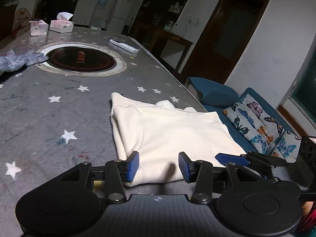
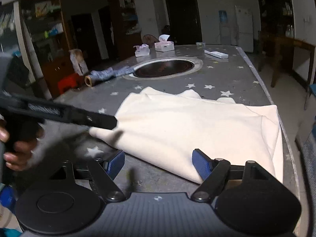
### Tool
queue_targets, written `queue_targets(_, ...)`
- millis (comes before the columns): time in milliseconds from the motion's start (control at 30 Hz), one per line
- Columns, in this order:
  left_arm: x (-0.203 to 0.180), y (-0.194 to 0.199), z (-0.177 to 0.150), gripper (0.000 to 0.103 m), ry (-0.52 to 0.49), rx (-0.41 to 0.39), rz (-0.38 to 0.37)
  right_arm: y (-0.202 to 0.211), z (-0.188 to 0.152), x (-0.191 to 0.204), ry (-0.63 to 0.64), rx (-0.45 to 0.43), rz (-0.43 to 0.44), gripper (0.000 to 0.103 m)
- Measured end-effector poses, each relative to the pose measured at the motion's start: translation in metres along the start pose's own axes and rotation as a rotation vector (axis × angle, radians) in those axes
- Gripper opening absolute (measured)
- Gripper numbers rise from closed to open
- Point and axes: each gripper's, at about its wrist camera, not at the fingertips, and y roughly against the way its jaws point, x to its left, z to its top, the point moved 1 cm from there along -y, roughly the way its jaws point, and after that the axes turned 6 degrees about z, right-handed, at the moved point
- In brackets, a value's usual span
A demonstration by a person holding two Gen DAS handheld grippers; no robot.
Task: Fold clothes
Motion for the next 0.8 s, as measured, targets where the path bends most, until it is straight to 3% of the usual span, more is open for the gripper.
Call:
queue_targets(167,0.007,0.011,-0.002,0.062,0.032,-0.020,0.035,0.005,0.009,0.013,0.012,-0.027,0.039,0.079)
queue_targets(267,0.014,0.018,-0.007,0.065,0.065,-0.026,0.043,-0.009,0.009,0.020,-0.018,0.006,0.102,0.079)
queue_targets(400,0.023,0.030,-0.015,0.069,0.075,-0.030,0.067,-0.014,0.008,0.032,0.051,0.022,0.080,0.080)
queue_targets(600,0.035,0.042,-0.020,0.075,0.110,-0.048,0.088,-0.020,0.019,0.046,0.061,-0.019,0.128,0.079)
queue_targets(800,0.041,0.050,-0.024,0.082,0.110,-0.052,0.120,-0.035,0.017,0.058,0.108,0.030,0.136,0.082)
